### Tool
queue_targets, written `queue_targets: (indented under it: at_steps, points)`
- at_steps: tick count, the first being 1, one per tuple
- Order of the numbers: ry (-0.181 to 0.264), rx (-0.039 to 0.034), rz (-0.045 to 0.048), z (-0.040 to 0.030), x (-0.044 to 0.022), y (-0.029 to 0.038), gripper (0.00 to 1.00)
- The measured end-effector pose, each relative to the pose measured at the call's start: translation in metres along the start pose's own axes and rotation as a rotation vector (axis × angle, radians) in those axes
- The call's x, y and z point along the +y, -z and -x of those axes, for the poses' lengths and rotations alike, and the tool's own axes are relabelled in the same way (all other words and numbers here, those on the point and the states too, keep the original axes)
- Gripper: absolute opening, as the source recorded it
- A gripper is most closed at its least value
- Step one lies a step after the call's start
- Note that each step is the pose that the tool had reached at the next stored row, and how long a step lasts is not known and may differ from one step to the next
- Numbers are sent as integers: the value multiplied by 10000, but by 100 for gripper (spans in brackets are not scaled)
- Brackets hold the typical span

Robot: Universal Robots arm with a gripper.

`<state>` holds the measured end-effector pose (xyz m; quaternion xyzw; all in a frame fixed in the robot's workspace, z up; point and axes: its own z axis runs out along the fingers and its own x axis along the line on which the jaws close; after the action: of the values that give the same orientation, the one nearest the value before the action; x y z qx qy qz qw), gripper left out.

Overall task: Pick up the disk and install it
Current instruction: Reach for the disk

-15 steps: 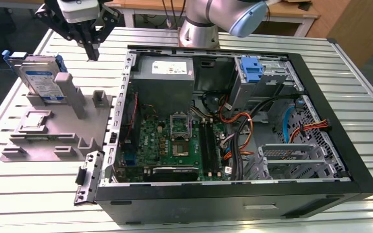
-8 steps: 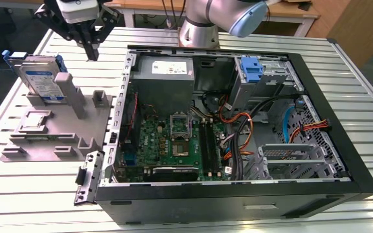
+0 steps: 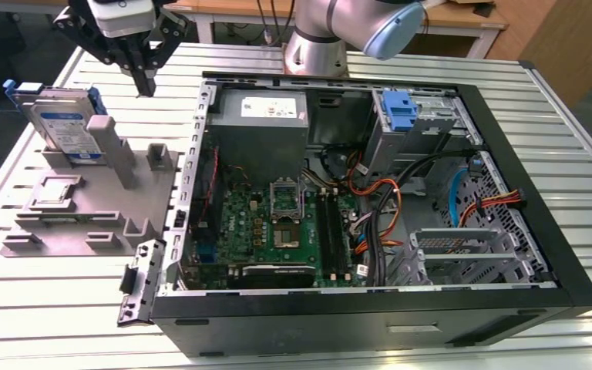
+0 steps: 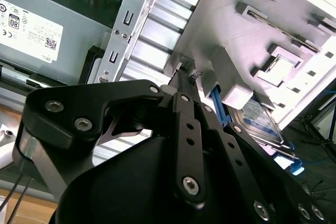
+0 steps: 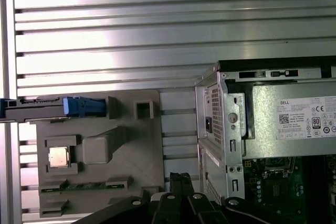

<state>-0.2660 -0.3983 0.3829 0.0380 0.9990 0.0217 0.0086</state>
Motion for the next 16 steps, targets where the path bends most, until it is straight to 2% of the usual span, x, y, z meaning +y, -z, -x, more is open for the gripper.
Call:
queue_targets:
  at_steps: [7,11,14,16]
  points:
    - [0,1,0,-4,0,0,10]
    - [-1,1,0,-29,-2,0,10]
    - [0,1,-1,-77,-6,1,10]
    - [1,1,0,-77,-6,1,10]
